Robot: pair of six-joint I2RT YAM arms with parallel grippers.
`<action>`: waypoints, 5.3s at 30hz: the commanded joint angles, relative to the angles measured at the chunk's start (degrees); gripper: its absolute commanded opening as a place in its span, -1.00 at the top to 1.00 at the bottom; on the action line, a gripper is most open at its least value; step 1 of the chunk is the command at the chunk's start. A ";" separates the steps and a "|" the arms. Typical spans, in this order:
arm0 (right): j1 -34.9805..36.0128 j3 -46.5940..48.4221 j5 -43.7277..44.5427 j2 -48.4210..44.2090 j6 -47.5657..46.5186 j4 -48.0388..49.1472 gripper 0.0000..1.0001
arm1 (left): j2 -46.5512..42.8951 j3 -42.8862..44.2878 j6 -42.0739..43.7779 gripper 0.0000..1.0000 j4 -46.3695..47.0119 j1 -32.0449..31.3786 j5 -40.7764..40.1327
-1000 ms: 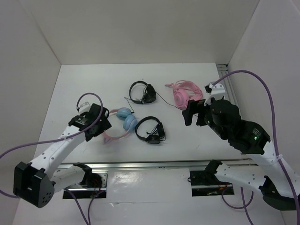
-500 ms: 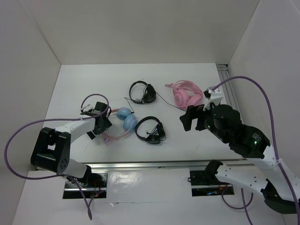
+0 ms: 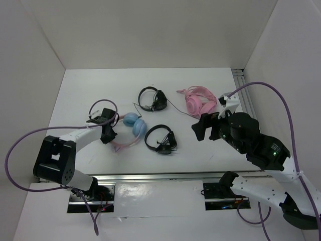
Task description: Wrap the headphones
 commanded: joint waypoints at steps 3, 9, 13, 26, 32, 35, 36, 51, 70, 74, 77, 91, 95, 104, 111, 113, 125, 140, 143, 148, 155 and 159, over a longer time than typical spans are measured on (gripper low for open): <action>0.00 0.20 -1.27 -1.14 0.82 5.34 -1.00 | 1.48 -1.88 -0.77 1.00 -0.64 0.07 6.49; 0.00 -1.46 -4.78 -1.14 -0.23 9.90 -1.00 | -11.25 4.61 1.16 1.00 -12.57 -3.44 3.86; 0.00 -5.58 -7.77 -1.76 -3.30 18.14 -1.00 | -21.98 13.03 4.94 1.00 -19.26 -3.44 3.33; -0.53 -15.28 -14.98 5.00 -20.00 49.20 -1.00 | -21.66 51.19 23.75 1.00 -34.74 -3.44 9.73; -1.06 -18.68 -10.77 6.24 -27.04 59.10 -1.00 | -21.65 61.74 25.51 1.00 -39.04 -3.44 12.46; -3.07 -20.01 -14.36 8.69 -27.04 63.60 -0.91 | -21.12 64.91 26.12 1.00 -39.85 -3.44 16.14; -3.60 -20.01 -15.33 9.74 -27.04 64.23 -0.78 | -21.12 65.44 26.13 1.00 -40.45 -3.44 17.03; -8.88 -20.27 -23.16 12.84 -24.23 69.08 0.76 | -19.98 67.83 26.13 0.97 -42.92 -3.44 12.83; -8.88 -19.22 -32.02 10.46 -23.44 62.56 -0.23 | -18.93 61.49 24.46 0.97 -38.18 -3.44 12.56; -8.88 -20.27 -35.46 11.86 -21.94 63.18 -0.30 | -18.92 62.02 24.46 0.97 -38.18 -3.44 12.56; -8.88 -22.03 -34.15 14.05 -20.72 66.50 -0.30 | -18.92 63.33 24.46 0.97 -38.70 -3.44 13.60; -9.41 -24.57 -33.35 19.69 -21.24 72.32 1.00 | -18.92 65.27 23.93 0.97 -39.32 -3.44 12.83; -9.41 -25.64 -30.81 16.35 -22.46 70.13 1.00 | -18.92 63.17 23.93 1.00 -39.32 -3.44 9.58; -9.41 -25.11 -13.75 3.17 -24.75 61.26 1.00 | -18.33 48.58 32.71 1.00 -28.08 -3.44 20.61; -9.41 -18.44 -13.05 6.67 -29.31 57.55 1.00 | -13.48 42.61 39.40 1.00 -24.47 -12.12 32.51; -9.41 -16.77 -13.05 10.62 -30.46 56.77 1.00 | -12.95 40.41 40.98 1.00 -23.85 -14.94 33.39; -10.64 -10.51 -24.11 24.61 -33.98 51.40 1.00 | -13.30 38.47 46.70 1.00 -23.40 -36.75 28.12; -11.16 -9.20 -36.52 29.09 -32.84 44.37 1.00 | -19.18 42.69 45.11 1.00 -19.64 -38.25 11.94; -11.16 -9.73 -37.83 30.40 -32.84 44.37 1.00 | -24.52 40.50 45.11 1.00 -15.42 -38.25 12.64; -11.16 -8.59 -42.57 33.21 -31.71 44.37 1.00 | -31.83 37.60 43.80 1.00 -9.88 -38.25 9.92; -10.64 -12.09 -55.40 33.84 -23.80 57.44 0.70 | -39.04 34.25 38.97 1.00 -1.62 -38.25 6.93; -10.64 -14.82 -58.48 33.13 -19.14 68.43 0.49 | -39.67 34.25 35.10 1.00 0.75 -38.25 2.99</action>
